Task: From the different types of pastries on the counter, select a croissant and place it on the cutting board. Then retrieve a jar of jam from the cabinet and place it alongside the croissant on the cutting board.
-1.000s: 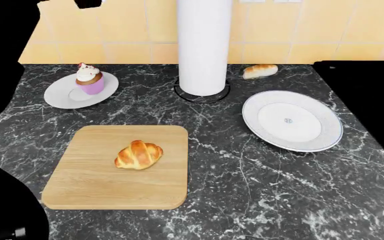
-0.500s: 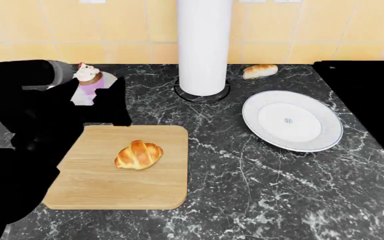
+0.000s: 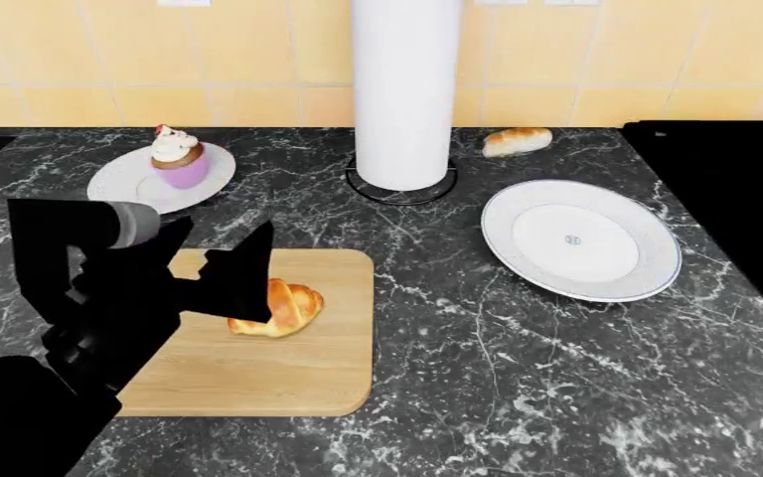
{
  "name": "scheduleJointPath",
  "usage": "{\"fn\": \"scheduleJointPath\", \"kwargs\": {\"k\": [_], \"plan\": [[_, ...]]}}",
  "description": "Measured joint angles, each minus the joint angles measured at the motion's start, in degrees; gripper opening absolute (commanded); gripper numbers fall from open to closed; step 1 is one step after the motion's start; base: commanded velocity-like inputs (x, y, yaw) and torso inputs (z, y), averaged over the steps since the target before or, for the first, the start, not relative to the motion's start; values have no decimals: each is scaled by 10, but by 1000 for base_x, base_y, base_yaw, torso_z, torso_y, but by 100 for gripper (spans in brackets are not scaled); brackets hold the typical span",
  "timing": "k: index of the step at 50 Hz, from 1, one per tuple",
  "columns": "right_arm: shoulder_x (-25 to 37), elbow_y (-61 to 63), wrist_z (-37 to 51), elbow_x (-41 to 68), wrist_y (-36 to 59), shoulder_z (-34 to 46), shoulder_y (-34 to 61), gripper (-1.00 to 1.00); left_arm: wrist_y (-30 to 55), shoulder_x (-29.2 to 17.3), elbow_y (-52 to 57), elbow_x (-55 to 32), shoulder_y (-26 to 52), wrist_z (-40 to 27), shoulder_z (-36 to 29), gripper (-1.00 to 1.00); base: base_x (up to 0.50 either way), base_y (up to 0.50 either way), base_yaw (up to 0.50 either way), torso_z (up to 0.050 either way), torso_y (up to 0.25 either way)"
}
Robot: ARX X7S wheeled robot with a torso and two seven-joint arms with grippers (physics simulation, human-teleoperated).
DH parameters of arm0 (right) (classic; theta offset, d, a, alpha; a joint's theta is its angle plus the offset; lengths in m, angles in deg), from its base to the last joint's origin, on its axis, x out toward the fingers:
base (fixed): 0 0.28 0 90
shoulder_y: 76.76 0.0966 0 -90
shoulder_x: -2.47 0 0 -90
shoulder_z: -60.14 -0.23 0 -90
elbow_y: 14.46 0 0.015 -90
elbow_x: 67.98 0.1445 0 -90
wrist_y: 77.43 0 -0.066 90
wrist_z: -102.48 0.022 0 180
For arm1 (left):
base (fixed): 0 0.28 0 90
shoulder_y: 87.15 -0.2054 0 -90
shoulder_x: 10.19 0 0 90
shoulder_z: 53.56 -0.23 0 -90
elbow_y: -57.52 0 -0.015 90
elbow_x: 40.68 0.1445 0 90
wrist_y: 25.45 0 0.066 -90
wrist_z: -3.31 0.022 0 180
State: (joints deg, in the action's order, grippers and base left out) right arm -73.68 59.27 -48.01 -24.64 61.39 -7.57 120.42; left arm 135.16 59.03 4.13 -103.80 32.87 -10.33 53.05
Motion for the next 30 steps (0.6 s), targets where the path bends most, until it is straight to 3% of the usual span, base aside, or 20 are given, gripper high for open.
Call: {"fn": "scheduleJointPath", "kwargs": {"k": [26,30], "plan": [[-46,-135,-64,14,-25,-7,4,100,-23,-6,-23,10,-11,15,-14,100,35,6,0,0,0],[-40,-58,-55,-26,56,4,4,100,-26,-6,-24,11,-13,16,-16,100,375,82,0,4,0]]}}
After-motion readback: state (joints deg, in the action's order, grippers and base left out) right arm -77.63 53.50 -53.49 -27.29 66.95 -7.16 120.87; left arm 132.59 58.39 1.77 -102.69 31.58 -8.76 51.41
